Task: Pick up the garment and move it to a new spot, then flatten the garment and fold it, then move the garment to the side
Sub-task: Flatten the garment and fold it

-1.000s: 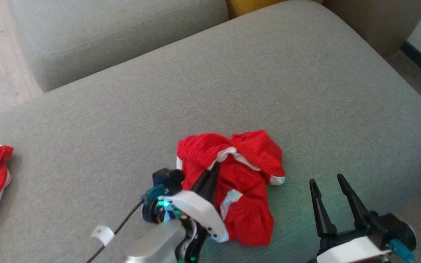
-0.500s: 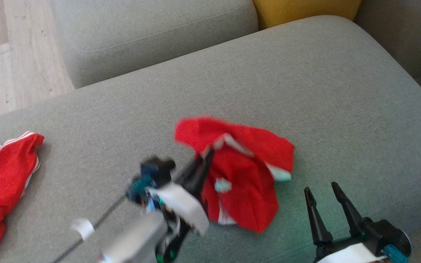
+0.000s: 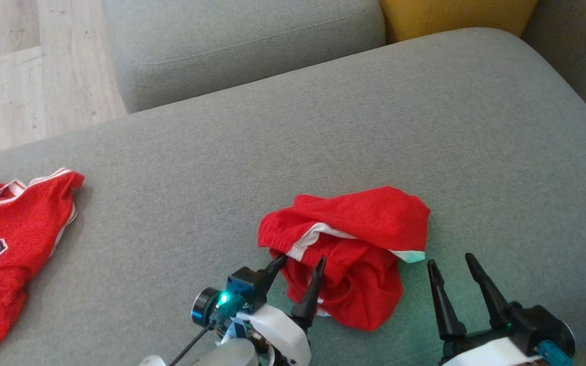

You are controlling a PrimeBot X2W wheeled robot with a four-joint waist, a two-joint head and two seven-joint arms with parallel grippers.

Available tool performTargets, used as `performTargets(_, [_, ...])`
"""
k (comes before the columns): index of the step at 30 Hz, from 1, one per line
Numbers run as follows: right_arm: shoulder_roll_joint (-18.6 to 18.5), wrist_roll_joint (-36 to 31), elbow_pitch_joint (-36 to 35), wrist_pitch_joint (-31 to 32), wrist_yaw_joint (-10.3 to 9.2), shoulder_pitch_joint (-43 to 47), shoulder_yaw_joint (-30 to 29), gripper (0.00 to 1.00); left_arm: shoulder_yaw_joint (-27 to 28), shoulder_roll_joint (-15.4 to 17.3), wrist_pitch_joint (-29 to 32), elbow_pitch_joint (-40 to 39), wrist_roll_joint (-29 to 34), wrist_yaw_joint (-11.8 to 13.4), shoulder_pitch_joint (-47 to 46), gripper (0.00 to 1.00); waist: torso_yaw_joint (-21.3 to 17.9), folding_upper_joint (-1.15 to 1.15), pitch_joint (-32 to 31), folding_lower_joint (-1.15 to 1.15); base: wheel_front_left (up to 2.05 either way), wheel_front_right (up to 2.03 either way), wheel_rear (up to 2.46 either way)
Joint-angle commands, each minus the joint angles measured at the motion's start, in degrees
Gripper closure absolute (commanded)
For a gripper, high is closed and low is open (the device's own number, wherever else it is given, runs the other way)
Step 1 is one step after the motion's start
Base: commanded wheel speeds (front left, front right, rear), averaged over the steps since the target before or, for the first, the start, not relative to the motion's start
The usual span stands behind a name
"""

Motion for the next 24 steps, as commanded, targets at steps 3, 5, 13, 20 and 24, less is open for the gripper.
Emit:
performTargets(3, [-0.4, 0.9, -1.8, -0.4, 0.40, -1.7, 0.6, 0.00, 1.8, 1.0, -0.6, -5.1, 0.6, 1.4, 0.0, 0.00, 1.0, 0.00, 0.2, 0.00, 0.00, 0.00, 0.00])
performTargets(5, [-0.4, 1.0, -1.9, -0.4, 0.40, -1.6, 0.3, 0.00, 1.3, 1.4, 0.4, -8.2, 0.1, 1.2, 0.9, 0.00, 1.6, 0.00, 0.4, 0.00, 0.00, 0.00, 0.00])
performTargets(13, [-0.4, 0.9, -1.9, -0.4, 0.40, -2.5, 0.8, 0.00, -0.6, 3.6, 4.4, -15.3, -0.8, 0.9, 2.7, 0.00, 2.2, 0.00, 1.4, 0.00, 0.00, 0.00, 0.00])
performTargets(20, [-0.4, 0.9, -2.0, -0.4, 0.40, -2.7, 0.3, 0.00, -0.6, 6.1, 6.5, -21.3, -0.7, 3.2, 3.6, 0.00, 2.0, 0.00, 2.3, 0.00, 0.00, 0.00, 0.00])
performTargets(24, [-0.4, 1.0, -1.9, -0.4, 0.40, -2.8, 0.1, 0.00, -1.9, 8.1, 9.4, -25.9, -2.3, 1.7, 4.7, 0.00, 2.1, 0.00, 2.5, 0.00, 0.00, 0.00, 0.00])
